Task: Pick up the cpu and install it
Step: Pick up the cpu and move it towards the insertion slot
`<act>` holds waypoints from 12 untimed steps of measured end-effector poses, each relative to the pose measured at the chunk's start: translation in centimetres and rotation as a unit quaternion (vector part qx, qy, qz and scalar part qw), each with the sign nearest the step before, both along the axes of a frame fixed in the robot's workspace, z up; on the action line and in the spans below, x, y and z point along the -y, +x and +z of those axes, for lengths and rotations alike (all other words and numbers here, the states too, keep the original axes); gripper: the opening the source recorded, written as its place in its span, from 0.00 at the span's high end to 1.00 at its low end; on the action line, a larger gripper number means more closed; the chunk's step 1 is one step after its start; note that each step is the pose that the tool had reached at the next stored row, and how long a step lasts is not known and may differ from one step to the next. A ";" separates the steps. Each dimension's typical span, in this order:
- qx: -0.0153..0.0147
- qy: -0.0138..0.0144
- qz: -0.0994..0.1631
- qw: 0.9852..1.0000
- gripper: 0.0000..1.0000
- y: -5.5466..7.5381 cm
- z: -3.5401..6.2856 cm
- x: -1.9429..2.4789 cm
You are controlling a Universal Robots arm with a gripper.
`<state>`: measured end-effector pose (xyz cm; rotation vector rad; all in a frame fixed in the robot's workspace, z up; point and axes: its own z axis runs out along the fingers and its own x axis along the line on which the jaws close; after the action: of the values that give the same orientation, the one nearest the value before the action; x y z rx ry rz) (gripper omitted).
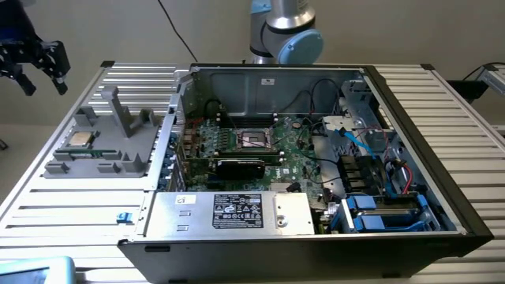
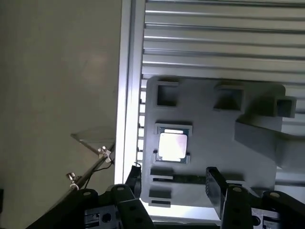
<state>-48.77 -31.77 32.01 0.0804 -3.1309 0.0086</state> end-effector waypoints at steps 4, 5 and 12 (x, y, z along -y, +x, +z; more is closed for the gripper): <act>-0.002 0.000 0.000 1.000 0.26 0.1 -0.70 0.23; -0.002 0.001 0.000 1.000 0.26 0.1 -0.90 0.36; -0.003 0.009 -0.001 1.000 0.26 0.2 -1.94 0.83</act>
<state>-48.62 -32.59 30.06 0.0764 -3.1250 -0.0212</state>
